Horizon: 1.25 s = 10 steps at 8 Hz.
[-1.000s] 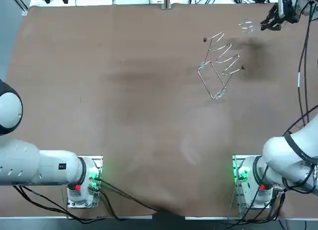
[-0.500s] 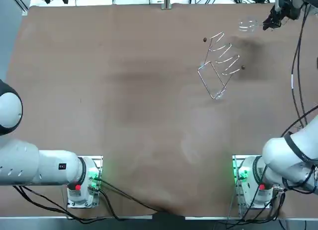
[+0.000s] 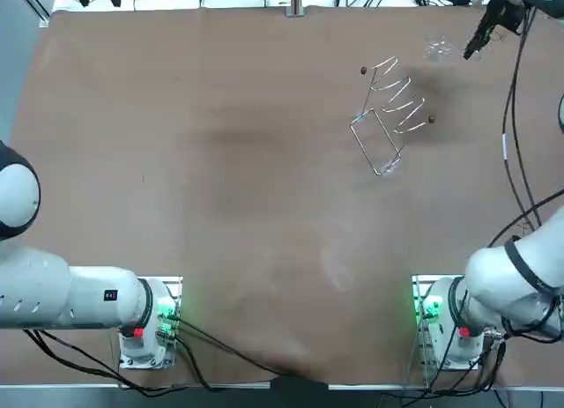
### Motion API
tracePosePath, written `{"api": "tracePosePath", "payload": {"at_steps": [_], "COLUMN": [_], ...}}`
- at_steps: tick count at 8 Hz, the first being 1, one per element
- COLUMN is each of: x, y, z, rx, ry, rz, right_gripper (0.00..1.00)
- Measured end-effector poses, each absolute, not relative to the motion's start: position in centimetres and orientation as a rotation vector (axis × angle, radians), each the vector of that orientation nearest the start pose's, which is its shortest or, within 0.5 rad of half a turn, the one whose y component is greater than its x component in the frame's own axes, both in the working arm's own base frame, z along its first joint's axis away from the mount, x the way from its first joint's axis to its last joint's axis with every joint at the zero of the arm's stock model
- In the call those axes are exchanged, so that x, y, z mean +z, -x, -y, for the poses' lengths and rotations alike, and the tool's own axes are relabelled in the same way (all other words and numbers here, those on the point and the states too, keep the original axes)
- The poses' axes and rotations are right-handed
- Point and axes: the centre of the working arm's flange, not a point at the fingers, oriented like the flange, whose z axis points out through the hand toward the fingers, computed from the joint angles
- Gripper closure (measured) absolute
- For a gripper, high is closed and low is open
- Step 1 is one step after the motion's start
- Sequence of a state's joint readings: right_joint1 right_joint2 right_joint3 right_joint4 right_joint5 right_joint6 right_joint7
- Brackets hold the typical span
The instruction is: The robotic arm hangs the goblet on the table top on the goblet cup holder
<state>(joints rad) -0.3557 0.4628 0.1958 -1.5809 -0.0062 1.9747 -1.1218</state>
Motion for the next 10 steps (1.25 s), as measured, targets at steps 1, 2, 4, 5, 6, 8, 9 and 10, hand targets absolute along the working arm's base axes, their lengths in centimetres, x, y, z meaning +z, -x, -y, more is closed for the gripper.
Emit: {"api": "tracePosePath", "payload": {"at_steps": [1,2,4,5,6,8,9,10], "x": [37.9,38.7,39.4,39.4,39.4,40.5,41.5,42.6], "y": [-65.7,-65.0,-63.7,-63.3,-62.9,-62.4,-62.3,-62.2], "z": [11.7,11.1,9.7,9.3,9.0,8.0,7.2,6.4], "rx": [0.059,0.128,0.271,0.326,0.381,0.485,0.532,0.577], "ry": [2.757,2.8,2.858,2.881,2.898,2.918,2.924,2.928], "rz": [1.248,1.103,0.838,0.72,0.614,0.442,0.379,0.33], "right_gripper": [0.89,0.89,0.89,0.89,0.89,0.89,0.89,0.89]}}
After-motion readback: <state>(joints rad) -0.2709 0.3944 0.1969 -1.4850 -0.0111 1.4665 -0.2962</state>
